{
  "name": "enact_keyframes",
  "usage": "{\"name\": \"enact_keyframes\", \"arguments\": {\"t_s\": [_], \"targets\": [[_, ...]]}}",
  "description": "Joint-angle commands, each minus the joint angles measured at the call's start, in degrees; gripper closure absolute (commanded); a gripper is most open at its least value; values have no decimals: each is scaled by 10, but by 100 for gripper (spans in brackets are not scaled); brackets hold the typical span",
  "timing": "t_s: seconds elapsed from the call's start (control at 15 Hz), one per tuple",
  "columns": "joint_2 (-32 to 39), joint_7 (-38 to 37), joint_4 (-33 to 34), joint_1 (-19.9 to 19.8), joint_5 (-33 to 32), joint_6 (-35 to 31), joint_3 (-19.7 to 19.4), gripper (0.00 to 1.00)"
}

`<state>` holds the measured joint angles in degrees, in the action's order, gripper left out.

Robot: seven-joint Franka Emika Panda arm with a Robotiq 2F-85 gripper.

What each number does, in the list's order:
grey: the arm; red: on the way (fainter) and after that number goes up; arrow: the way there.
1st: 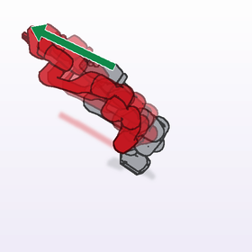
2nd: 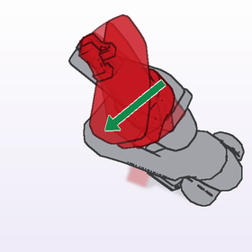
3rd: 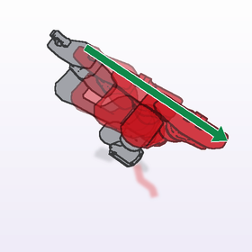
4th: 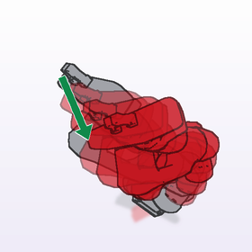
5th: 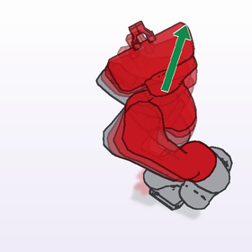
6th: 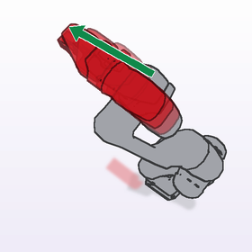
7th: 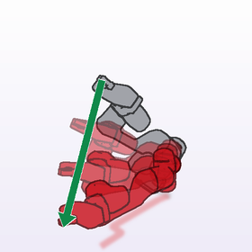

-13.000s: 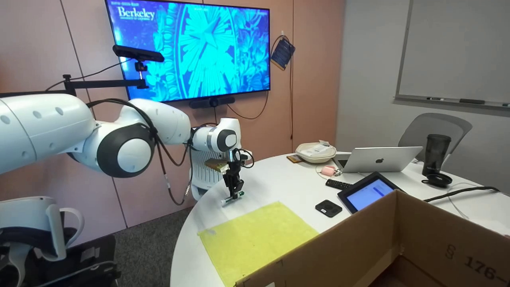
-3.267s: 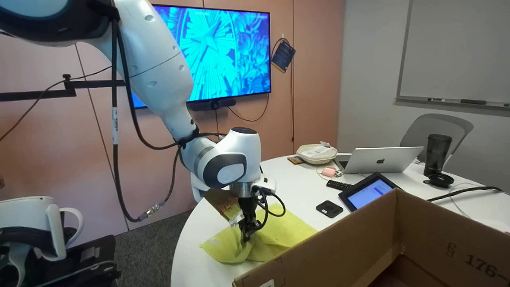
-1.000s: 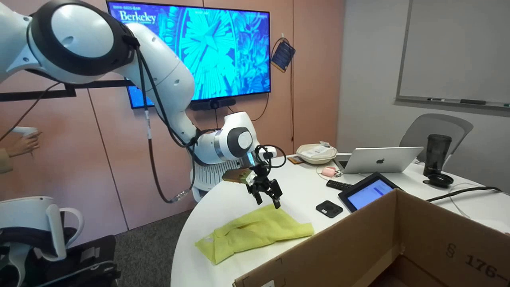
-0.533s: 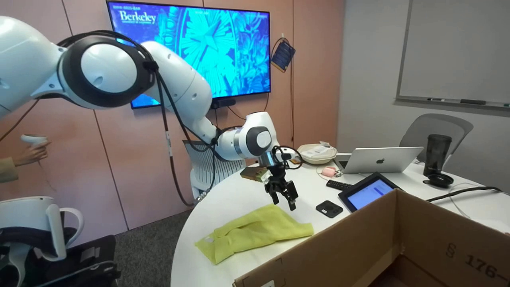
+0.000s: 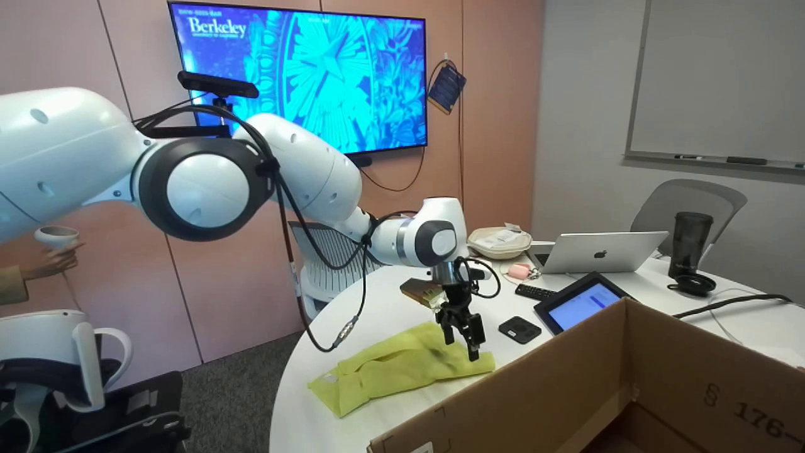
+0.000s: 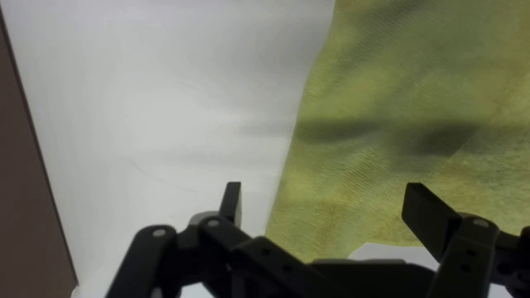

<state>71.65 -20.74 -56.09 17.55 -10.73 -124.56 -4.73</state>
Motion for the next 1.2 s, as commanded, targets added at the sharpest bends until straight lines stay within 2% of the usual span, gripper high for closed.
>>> {"name": "enact_keyframes", "arguments": {"t_s": [0.0,0.33,0.73,1.0,1.13], "targets": [[74,22,125,-24,23,56,21,0],[120,33,194,-39,25,89,39,0],[145,66,234,-32,36,100,36,0],[163,85,263,-31,36,116,38,28],[135,88,213,-31,34,98,37,41]]}}
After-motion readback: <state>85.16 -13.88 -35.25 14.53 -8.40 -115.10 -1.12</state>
